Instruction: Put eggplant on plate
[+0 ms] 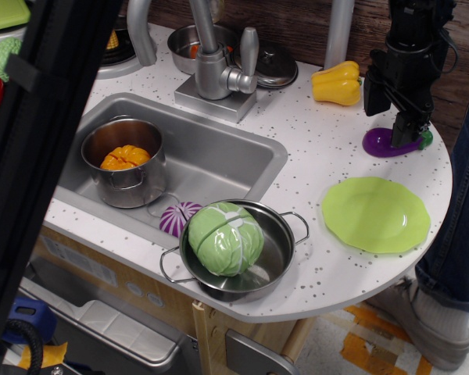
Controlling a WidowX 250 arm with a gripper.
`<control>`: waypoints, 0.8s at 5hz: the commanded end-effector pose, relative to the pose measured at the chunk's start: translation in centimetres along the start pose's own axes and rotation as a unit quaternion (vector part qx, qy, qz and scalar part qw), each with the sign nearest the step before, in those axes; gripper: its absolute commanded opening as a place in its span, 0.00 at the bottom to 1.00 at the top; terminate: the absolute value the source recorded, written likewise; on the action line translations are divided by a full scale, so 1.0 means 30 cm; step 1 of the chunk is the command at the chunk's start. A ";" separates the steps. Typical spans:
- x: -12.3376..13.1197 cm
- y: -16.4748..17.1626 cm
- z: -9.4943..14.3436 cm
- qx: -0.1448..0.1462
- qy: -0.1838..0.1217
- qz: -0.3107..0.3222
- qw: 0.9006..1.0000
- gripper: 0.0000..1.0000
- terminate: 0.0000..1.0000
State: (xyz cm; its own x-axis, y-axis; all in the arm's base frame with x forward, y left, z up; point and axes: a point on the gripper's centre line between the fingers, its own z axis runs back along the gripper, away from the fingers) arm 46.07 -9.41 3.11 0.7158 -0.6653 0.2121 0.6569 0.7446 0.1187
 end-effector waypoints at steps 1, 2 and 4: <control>0.023 0.040 0.046 0.008 -0.045 0.004 0.999 1.00 0.00; 0.010 0.032 0.024 0.005 -0.056 0.011 0.998 1.00 0.00; -0.016 0.029 -0.018 -0.009 -0.074 0.024 0.997 1.00 0.00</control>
State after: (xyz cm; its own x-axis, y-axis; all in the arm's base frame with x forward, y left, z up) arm 45.88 -8.99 0.45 0.7276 -0.5995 0.3333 0.6219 0.7816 0.0481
